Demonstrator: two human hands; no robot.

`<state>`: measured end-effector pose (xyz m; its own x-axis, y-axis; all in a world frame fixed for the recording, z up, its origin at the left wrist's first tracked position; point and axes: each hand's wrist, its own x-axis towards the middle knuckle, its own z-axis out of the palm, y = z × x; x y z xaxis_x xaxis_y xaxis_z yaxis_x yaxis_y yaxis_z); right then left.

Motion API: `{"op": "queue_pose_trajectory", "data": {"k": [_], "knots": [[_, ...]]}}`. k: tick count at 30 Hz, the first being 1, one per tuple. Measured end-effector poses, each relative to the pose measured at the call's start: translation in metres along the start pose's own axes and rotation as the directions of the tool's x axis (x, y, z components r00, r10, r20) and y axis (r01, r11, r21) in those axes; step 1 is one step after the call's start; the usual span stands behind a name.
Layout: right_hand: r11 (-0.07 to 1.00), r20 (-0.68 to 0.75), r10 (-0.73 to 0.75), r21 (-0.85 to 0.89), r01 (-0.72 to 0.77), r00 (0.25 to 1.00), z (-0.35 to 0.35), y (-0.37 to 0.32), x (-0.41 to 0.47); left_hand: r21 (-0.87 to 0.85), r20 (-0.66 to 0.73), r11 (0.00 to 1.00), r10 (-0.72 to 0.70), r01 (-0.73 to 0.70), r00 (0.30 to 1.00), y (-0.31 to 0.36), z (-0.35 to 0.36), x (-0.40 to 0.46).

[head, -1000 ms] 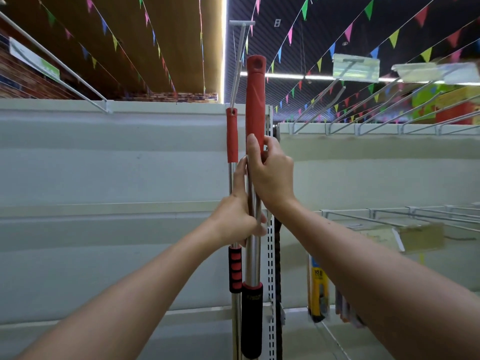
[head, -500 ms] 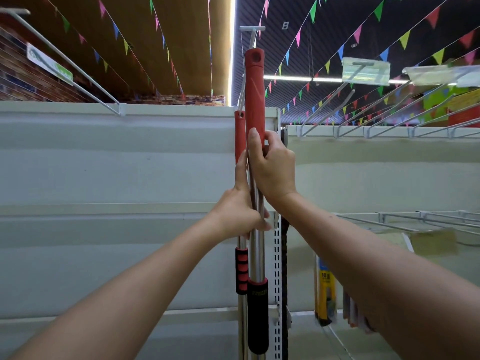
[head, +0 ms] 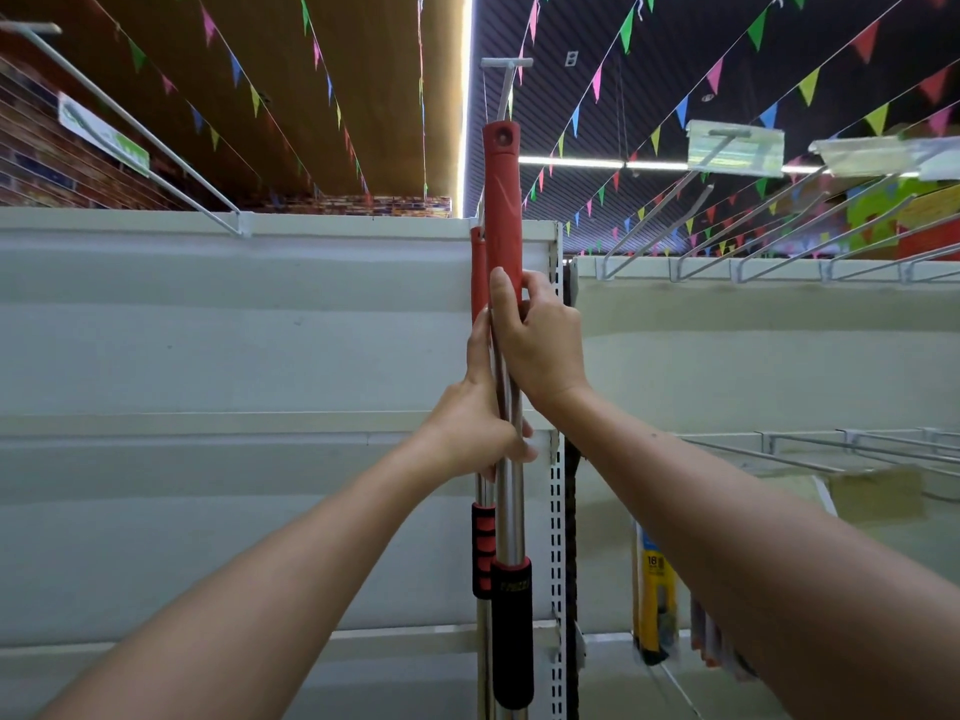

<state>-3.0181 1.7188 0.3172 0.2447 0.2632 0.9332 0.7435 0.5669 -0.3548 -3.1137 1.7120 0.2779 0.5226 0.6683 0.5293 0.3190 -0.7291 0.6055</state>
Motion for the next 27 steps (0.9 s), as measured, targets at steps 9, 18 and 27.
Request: {"op": "queue_pose_trajectory", "data": {"k": [9, 18, 27], "knots": [[0.999, 0.006, 0.016, 0.028, -0.017, 1.000, 0.0013, 0.0008, -0.0003, 0.006, 0.005, 1.000, -0.015, 0.015, 1.000, -0.0041, -0.0028, 0.0032], [0.999, 0.033, -0.010, 0.051, 0.008, 0.999, 0.0041, 0.0026, -0.0021, 0.030, 0.014, 0.999, -0.035, 0.034, 0.999, -0.0046, -0.0046, 0.0036], [0.997, 0.105, 0.035, 0.064, -0.042, 0.994, 0.0003, 0.0007, 0.0001, 0.007, 0.029, 1.000, -0.017, 0.017, 0.999, -0.0044, -0.0080, 0.0014]]}}
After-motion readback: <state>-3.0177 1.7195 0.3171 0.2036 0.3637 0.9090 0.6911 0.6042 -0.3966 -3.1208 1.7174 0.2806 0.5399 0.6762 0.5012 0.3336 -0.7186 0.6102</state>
